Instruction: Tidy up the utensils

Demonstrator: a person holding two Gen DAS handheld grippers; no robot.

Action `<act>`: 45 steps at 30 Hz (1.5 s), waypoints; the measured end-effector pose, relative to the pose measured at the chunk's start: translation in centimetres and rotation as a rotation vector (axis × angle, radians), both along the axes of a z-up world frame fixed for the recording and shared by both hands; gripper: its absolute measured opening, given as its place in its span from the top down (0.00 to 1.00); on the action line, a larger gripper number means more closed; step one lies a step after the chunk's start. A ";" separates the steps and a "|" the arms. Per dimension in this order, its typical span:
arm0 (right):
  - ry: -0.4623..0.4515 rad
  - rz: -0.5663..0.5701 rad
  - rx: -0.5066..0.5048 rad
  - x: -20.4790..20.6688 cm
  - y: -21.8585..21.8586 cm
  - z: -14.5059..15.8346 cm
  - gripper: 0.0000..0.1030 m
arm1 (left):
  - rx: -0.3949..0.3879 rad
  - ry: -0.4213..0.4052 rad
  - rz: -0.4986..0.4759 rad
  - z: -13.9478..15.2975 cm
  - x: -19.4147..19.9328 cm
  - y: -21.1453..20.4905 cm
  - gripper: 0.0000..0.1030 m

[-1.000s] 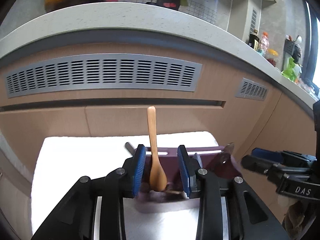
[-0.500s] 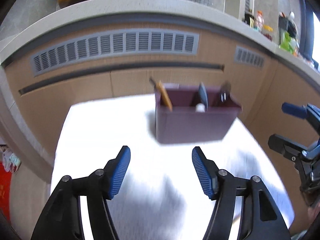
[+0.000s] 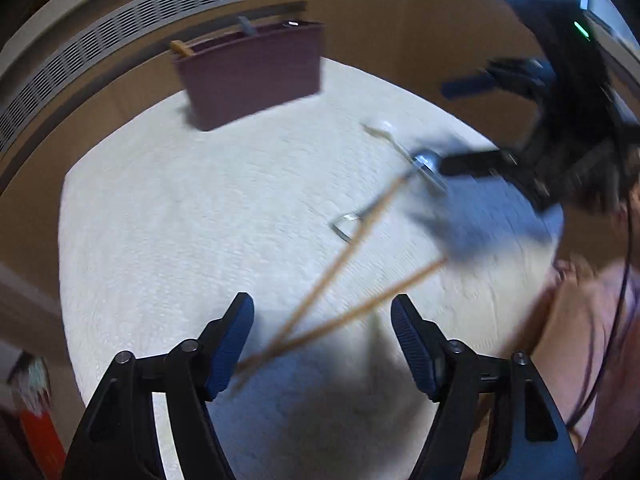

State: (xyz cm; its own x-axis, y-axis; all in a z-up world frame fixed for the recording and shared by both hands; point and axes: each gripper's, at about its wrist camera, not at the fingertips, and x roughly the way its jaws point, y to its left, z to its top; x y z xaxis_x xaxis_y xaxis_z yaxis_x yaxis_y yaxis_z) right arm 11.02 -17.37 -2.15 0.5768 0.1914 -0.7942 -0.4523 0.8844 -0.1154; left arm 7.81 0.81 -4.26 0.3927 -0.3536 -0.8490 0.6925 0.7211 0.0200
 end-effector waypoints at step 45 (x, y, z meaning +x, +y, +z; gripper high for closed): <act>0.121 -0.260 0.124 4.2 -3.7 -3.8 0.57 | -0.155 0.147 0.327 -2.3 15.0 1.7 0.19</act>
State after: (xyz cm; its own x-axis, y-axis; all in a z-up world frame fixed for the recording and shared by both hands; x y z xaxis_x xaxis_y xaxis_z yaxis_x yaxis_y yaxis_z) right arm 15.24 -21.07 -5.99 0.5218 0.1497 -0.8398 -0.2128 0.9762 0.0418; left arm 22.76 2.54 -6.57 0.3841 -0.3587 -0.8508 0.4128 0.8910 -0.1892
